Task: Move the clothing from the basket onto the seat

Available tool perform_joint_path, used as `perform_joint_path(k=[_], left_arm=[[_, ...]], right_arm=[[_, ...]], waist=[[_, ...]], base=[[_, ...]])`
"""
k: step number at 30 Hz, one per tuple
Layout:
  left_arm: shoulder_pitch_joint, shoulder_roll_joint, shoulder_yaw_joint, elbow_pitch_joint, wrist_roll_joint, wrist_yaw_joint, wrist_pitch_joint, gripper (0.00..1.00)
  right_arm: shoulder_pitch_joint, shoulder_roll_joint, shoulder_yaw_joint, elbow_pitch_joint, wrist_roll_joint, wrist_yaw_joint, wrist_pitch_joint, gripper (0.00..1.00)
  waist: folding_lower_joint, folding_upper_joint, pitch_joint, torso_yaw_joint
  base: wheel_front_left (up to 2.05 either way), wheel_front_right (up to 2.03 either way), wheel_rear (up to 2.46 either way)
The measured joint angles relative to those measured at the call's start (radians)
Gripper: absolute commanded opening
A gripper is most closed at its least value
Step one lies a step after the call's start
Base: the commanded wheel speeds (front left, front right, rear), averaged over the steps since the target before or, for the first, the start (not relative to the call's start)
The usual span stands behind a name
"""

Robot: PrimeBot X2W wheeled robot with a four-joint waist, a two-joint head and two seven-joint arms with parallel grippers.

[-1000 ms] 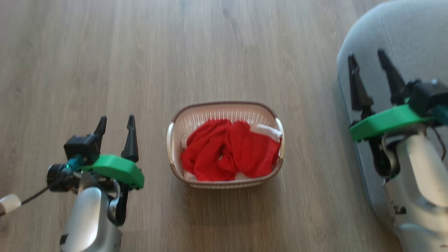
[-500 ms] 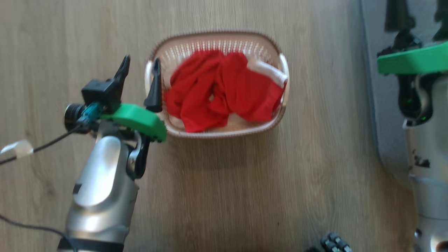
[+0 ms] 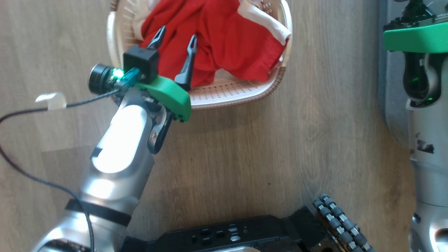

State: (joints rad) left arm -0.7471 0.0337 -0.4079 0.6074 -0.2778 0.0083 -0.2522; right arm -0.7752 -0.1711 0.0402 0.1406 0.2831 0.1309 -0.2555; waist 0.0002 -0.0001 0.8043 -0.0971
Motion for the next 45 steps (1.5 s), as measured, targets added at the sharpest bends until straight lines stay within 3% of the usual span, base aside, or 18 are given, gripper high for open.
perform_joint_path(k=[10, 24, 33, 45], left_arm=[[-0.175, 0.002, -0.142, 0.206, -0.011, -0.003, 0.000, 1.00], [-0.429, 0.005, -0.206, 0.606, 0.030, 0.059, 0.000, 1.00], [-0.492, 0.030, -0.237, 0.672, 0.053, 0.078, 0.048, 1.00], [-0.491, 0.032, -0.282, 0.690, 0.068, 0.089, 0.212, 1.00]], right_arm=[[-0.013, 0.041, 0.016, -0.016, 0.010, 0.000, 0.000, 1.00], [-0.014, 0.089, 0.020, -0.044, 0.036, 0.000, 0.000, 1.00], [-0.014, 0.104, 0.018, -0.055, 0.045, 0.000, 0.000, 1.00], [-0.002, 0.109, 0.007, -0.072, 0.044, 0.000, 0.000, 1.00]], waist=[[-0.0001, 0.0000, 0.069, -0.091], [-0.0001, 0.0001, 0.175, -0.187], [-0.0001, 0.0001, 0.216, -0.232], [-0.0002, 0.0001, 0.219, -0.243]], base=[[0.00, 0.00, 0.00], [0.00, 0.00, 0.00], [0.00, 0.00, 0.00], [0.00, 0.00, 0.00]])
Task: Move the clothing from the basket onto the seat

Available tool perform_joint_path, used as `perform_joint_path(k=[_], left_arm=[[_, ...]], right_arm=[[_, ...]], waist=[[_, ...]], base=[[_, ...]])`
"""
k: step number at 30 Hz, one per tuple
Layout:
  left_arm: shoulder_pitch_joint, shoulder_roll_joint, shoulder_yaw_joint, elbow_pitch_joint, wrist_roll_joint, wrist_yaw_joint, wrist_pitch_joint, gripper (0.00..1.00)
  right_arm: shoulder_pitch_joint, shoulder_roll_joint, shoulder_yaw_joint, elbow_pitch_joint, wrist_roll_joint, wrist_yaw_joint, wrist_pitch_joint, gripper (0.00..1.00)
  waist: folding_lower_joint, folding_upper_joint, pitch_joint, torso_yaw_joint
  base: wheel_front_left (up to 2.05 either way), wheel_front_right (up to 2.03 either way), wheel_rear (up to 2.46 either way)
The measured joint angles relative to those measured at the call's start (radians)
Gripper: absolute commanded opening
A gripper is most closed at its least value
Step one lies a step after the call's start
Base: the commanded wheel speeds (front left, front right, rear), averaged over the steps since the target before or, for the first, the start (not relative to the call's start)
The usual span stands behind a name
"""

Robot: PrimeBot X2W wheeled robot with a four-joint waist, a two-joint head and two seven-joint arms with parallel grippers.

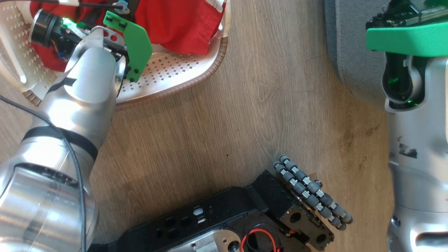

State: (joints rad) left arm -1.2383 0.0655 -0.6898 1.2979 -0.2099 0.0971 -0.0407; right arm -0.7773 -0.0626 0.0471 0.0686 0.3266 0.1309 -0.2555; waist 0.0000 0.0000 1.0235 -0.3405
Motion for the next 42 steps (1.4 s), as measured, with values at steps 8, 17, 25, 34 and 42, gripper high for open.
perform_joint_path(k=[8, 17, 25, 34, 42], left_arm=[[0.010, 0.001, -0.021, 0.003, 0.000, 0.013, 0.040, 1.00], [0.011, -0.004, -0.020, 0.003, -0.025, 0.009, -0.026, 0.00], [0.012, -0.013, -0.007, -0.019, -0.076, -0.007, -0.147, 0.00], [0.134, -0.018, 0.003, -0.129, -0.182, -0.047, -0.207, 0.00], [0.247, -0.024, 0.048, -0.335, -0.249, -0.039, -0.211, 0.00]], right_arm=[[0.023, 0.001, -0.004, -0.009, -0.002, 0.000, 0.000, 1.00], [0.025, 0.002, -0.006, -0.006, -0.008, 0.000, 0.000, 1.00], [0.001, 0.002, -0.006, 0.016, 0.000, 0.000, 0.000, 1.00], [-0.005, -0.021, -0.011, 0.063, -0.002, 0.000, 0.000, 1.00], [0.077, -0.067, -0.009, 0.109, -0.010, 0.000, 0.000, 1.00]], waist=[[0.0000, 0.0000, -0.001, 0.009], [0.0000, 0.0000, -0.010, 0.012], [0.0000, 0.0000, -0.042, 0.006], [0.0000, 0.0000, -0.157, 0.046], [0.0000, 0.0001, -0.307, 0.112]], base=[[0.00, 0.00, 0.00], [0.00, 0.00, 0.00], [0.00, 0.00, 0.00], [0.00, 0.00, 0.00], [0.00, 0.00, 0.00]])
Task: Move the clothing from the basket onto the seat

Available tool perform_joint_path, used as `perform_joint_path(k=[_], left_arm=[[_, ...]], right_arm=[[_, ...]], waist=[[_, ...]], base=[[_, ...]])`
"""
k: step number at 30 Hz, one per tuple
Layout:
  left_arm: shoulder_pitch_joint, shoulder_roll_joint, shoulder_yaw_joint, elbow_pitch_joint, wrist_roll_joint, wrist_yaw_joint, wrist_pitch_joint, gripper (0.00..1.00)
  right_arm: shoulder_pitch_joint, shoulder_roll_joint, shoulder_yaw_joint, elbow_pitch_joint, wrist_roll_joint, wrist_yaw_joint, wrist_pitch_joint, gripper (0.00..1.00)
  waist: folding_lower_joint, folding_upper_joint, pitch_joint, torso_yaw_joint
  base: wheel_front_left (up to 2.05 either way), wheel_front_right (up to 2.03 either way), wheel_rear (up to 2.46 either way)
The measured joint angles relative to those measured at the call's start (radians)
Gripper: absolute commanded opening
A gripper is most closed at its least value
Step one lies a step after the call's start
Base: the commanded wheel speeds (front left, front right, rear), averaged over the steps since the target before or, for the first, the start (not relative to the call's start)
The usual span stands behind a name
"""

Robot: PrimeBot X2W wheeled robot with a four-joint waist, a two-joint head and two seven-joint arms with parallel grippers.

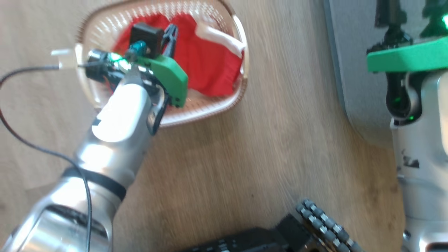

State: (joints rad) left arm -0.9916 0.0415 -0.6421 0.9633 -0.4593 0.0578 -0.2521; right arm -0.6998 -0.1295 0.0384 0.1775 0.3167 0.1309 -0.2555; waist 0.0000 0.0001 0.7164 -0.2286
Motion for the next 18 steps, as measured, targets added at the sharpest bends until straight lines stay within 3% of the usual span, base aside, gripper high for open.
perform_joint_path(k=[3, 4, 5, 18], left_arm=[[0.079, -0.001, 0.064, -0.093, 0.000, 0.007, 0.000, 0.00], [0.107, -0.001, 0.085, -0.123, 0.002, 0.007, 0.000, 0.37], [0.133, -0.001, 0.104, -0.146, 0.010, 0.007, 0.000, 1.00], [0.418, -0.003, 0.365, -0.365, 0.120, -0.021, 0.000, 1.00]], right_arm=[[0.030, -0.010, 0.004, 0.023, 0.000, 0.000, 0.000, 1.00], [0.041, -0.013, 0.007, 0.029, 0.000, 0.000, 0.000, 1.00], [0.052, -0.016, 0.011, 0.035, 0.000, 0.000, 0.000, 1.00], [0.195, -0.026, 0.037, 0.101, 0.002, 0.000, 0.000, 1.00]], waist=[[0.0000, 0.0000, -0.061, 0.025], [0.0000, 0.0000, -0.082, 0.034], [0.0000, 0.0000, -0.102, 0.042], [0.0000, 0.0000, -0.349, 0.123]], base=[[0.00, 0.00, 0.00], [0.00, 0.00, 0.00], [0.00, 0.00, 0.00], [0.00, 0.00, 0.00]])
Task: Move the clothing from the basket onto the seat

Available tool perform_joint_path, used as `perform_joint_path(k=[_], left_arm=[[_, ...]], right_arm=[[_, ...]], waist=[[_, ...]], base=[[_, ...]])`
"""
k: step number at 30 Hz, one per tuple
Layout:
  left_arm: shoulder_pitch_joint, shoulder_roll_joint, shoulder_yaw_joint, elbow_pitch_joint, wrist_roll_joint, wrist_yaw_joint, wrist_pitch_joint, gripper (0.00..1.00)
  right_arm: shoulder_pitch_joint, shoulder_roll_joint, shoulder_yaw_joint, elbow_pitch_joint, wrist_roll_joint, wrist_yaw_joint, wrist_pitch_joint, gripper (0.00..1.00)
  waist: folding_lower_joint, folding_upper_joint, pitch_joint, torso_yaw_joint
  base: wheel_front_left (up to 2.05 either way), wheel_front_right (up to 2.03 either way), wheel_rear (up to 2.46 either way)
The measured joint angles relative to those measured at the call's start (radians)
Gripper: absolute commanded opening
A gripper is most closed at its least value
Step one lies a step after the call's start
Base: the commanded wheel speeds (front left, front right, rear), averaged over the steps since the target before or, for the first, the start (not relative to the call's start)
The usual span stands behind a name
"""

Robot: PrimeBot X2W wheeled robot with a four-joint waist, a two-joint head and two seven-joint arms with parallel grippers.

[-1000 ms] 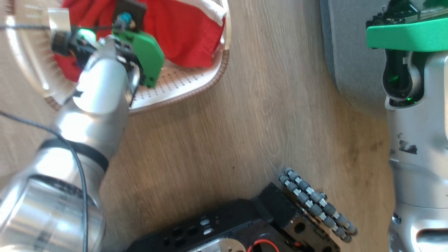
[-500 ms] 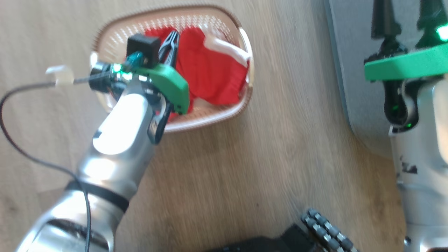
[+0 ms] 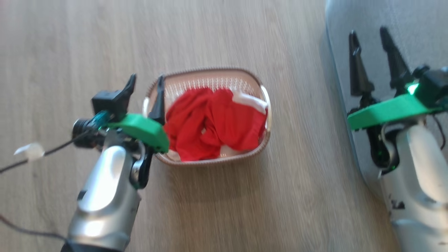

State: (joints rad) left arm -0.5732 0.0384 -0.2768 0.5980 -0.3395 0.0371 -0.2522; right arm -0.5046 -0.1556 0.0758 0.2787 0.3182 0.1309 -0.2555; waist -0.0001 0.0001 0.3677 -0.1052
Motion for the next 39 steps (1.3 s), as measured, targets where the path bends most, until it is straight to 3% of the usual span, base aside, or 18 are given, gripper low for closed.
perform_joint_path(k=[21, 39], left_arm=[[0.380, -0.002, 0.331, -0.238, 0.201, -0.079, 0.000, 1.00], [0.563, -0.001, 0.361, -0.353, 0.181, -0.060, 0.000, 1.00]], right_arm=[[0.247, 0.041, -0.030, 0.041, -0.016, 0.000, 0.000, 1.00], [0.335, 0.055, -0.052, 0.022, -0.046, 0.000, 0.000, 1.00]], waist=[[-0.0001, -0.0001, -0.317, 0.066], [-0.0001, -0.0001, -0.378, 0.051]], base=[[0.00, 0.00, 0.00], [0.00, 0.00, 0.00]])
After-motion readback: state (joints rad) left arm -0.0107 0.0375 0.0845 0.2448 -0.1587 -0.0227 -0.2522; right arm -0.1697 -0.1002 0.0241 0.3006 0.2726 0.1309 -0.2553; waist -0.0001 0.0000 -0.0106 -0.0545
